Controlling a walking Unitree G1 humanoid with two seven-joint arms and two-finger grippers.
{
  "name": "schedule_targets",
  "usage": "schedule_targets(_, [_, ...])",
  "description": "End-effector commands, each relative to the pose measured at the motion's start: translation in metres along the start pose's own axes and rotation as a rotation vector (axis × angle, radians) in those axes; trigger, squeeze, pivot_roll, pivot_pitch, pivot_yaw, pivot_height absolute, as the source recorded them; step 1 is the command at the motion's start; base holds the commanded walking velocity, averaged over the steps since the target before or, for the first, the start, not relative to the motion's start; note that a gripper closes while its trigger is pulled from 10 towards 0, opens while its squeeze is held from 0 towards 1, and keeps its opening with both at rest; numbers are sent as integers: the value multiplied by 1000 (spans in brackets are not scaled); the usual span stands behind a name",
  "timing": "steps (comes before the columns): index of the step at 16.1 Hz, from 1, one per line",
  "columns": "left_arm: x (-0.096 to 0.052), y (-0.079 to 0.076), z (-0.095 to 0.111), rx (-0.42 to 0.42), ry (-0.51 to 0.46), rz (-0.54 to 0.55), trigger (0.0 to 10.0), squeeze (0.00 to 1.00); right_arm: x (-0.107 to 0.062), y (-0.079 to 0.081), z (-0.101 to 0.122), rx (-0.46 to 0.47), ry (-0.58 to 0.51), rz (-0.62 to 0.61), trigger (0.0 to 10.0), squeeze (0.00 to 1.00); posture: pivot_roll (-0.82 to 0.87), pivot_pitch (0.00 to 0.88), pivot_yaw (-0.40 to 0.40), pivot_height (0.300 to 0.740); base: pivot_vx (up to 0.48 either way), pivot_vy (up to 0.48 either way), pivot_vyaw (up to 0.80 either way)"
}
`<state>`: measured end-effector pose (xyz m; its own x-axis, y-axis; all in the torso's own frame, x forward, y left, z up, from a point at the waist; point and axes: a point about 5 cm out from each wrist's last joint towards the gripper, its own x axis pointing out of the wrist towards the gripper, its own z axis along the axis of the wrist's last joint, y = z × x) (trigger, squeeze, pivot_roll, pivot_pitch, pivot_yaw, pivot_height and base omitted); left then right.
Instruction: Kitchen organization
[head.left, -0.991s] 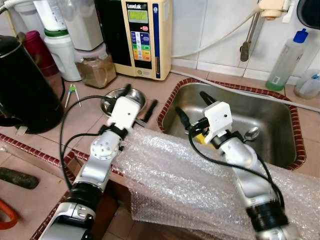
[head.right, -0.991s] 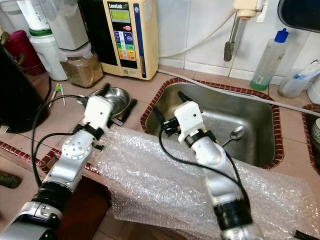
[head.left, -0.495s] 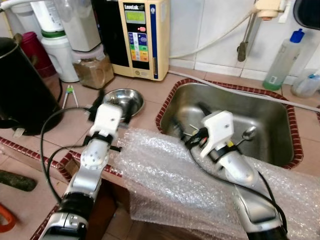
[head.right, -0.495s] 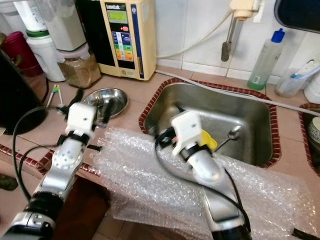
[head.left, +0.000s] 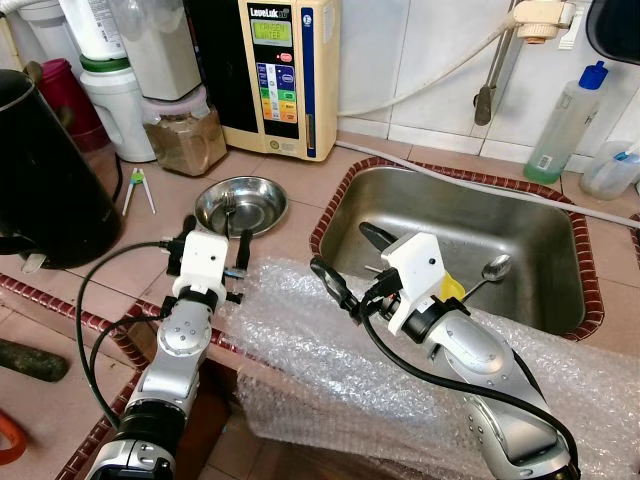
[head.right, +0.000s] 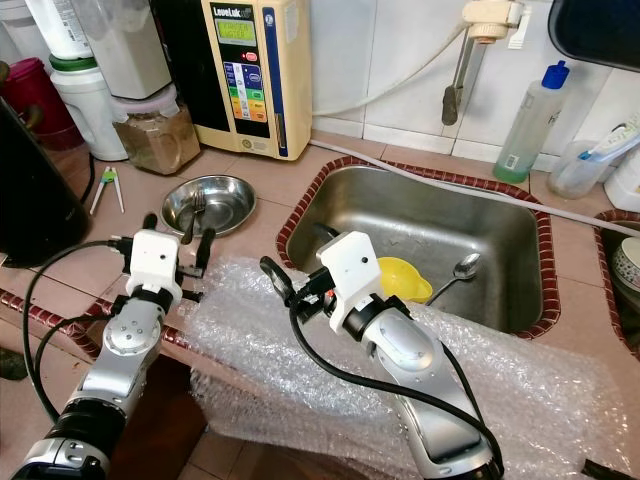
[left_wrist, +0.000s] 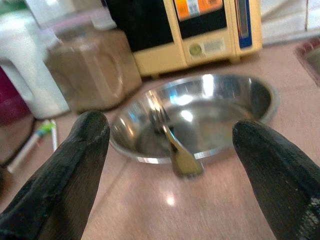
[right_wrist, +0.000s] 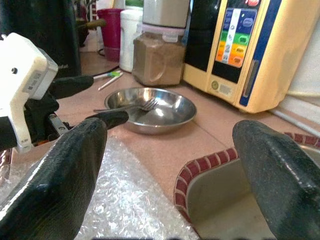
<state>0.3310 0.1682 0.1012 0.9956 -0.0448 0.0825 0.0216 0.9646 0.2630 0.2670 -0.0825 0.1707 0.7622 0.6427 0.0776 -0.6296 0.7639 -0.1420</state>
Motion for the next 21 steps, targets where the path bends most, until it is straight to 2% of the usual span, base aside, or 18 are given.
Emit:
schedule_targets(1, [0, 2, -4, -19, 32, 1, 10000, 0, 1, 6, 11, -7, -33, 40, 10000, 0, -39, 34, 45, 740, 0, 0, 0])
schedule_targets(2, [0, 1, -5, -22, 35, -4, 9608, 0, 1, 7, 11, -4, -29, 45, 10000, 0, -43, 34, 48, 740, 0, 0, 0])
schedule_targets(3, [1, 0, -6, -28, 41, -11, 3569, 0, 0, 8, 11, -3, -25, 46, 10000, 0, -45, 34, 50, 740, 0, 0, 0])
schedule_targets(4, [3, -1, -6, -39, 46, -23, 0, 0, -1, 9, 10, -1, -19, 43, 10000, 0, -50, 33, 55, 740, 0, 0, 0])
schedule_targets(9, [8, 1, -4, -39, 46, -32, 0, 0, -2, 9, 8, 5, -11, 31, 10000, 0, -53, 30, 65, 740, 0, 0, 0])
schedule_targets(14, [9, 0, -5, -41, 47, -38, 0, 0, -7, 21, 4, 60, 22, 165, 10000, 0, -51, 22, 63, 740, 0, 0, 0])
schedule_targets(21, [9, 2, -6, -33, 42, -42, 0, 0, -9, 19, -6, 46, 95, 156, 10000, 0, -45, 22, 60, 740, 0, 0, 0])
